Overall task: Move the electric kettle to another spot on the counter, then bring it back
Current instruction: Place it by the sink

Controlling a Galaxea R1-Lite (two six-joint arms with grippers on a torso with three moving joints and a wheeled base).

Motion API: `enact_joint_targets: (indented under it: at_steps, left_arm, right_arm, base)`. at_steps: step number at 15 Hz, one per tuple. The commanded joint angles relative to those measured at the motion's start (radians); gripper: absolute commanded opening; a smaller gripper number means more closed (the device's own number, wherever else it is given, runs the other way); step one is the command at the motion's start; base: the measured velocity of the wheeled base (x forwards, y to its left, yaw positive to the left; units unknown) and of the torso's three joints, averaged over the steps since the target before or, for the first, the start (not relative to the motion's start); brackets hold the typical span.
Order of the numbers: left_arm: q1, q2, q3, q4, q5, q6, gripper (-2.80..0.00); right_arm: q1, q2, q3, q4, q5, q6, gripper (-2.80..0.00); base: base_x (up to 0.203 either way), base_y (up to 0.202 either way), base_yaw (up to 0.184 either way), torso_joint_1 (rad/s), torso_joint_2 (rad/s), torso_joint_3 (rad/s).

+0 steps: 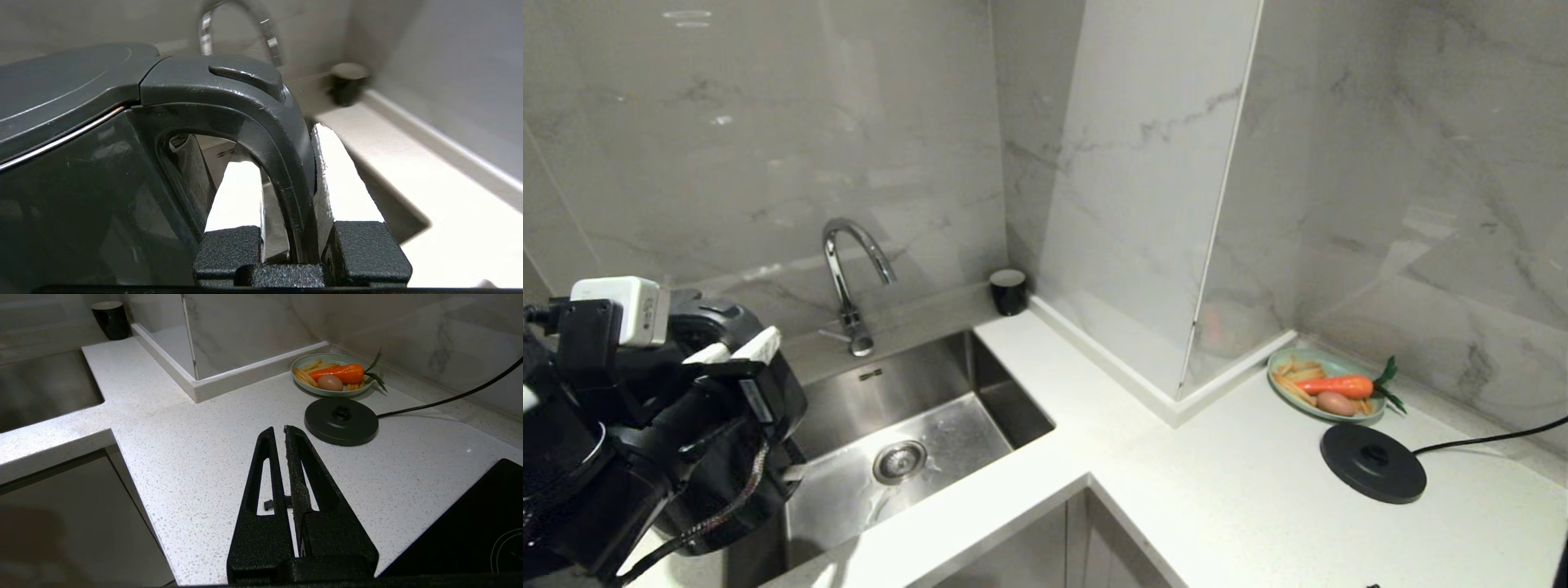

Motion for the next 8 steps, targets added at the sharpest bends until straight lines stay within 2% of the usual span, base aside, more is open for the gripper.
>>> enact_joint_targets:
  at_steps: [1,3,8]
  left_arm:
    - [0.095,0.142,-0.028,-0.028,-0.002,-0.008,-2.80]
    - [0.170,0.240,-0.043,-0.116,-0.046,-0.015,-2.80]
    - [0.285,0.468,-0.077,-0.351,-0.108,-0.006,-2.80]
  right_arm:
    - [0.000,0.000,0.000,-0.002,0.001,0.000,-2.80]
    - [0.000,0.000,0.000,-0.001,-0.001,0.001,-2.80]
    - [0.000,0.000,0.000,-0.001,-0.001,0.001,-2.80]
  base:
    - [0.000,0.000,0.000,0.000,0.00,0.000]
    - [0.000,0.000,0.000,0.000,0.00,0.000]
    - [0.000,0.000,0.000,0.000,0.00,0.000]
